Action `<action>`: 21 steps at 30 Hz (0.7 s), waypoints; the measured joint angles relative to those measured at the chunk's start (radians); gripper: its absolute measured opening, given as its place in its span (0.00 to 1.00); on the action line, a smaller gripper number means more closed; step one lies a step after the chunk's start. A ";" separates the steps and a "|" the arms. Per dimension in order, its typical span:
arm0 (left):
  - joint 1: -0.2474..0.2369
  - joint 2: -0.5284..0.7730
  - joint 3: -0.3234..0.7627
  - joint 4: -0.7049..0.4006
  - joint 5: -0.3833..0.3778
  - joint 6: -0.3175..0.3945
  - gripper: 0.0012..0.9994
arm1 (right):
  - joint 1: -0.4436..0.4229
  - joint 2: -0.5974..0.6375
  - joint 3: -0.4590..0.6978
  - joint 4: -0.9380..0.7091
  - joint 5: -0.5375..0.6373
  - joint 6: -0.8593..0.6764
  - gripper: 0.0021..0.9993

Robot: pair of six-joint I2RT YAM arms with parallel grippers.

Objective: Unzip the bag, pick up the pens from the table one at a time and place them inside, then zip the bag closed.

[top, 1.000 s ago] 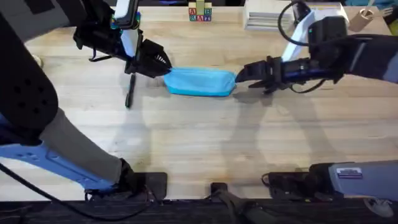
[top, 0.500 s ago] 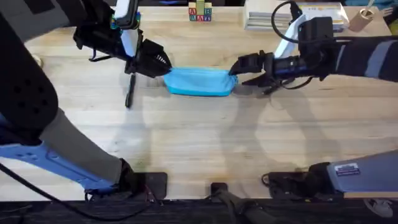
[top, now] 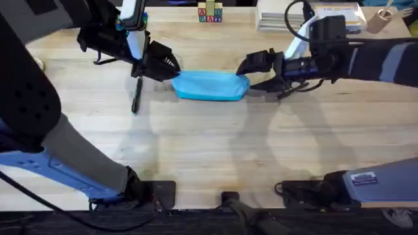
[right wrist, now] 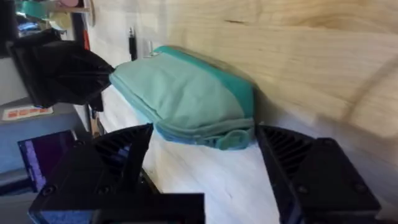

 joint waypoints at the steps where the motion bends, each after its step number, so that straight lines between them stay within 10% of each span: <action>1: 0.000 0.000 0.000 0.000 0.000 0.000 0.04 | 0.007 0.000 0.000 0.008 0.000 0.007 1.00; 21: 0.000 0.000 0.000 -0.002 0.000 0.000 0.04 | 0.029 -0.001 0.000 0.050 -0.039 0.064 1.00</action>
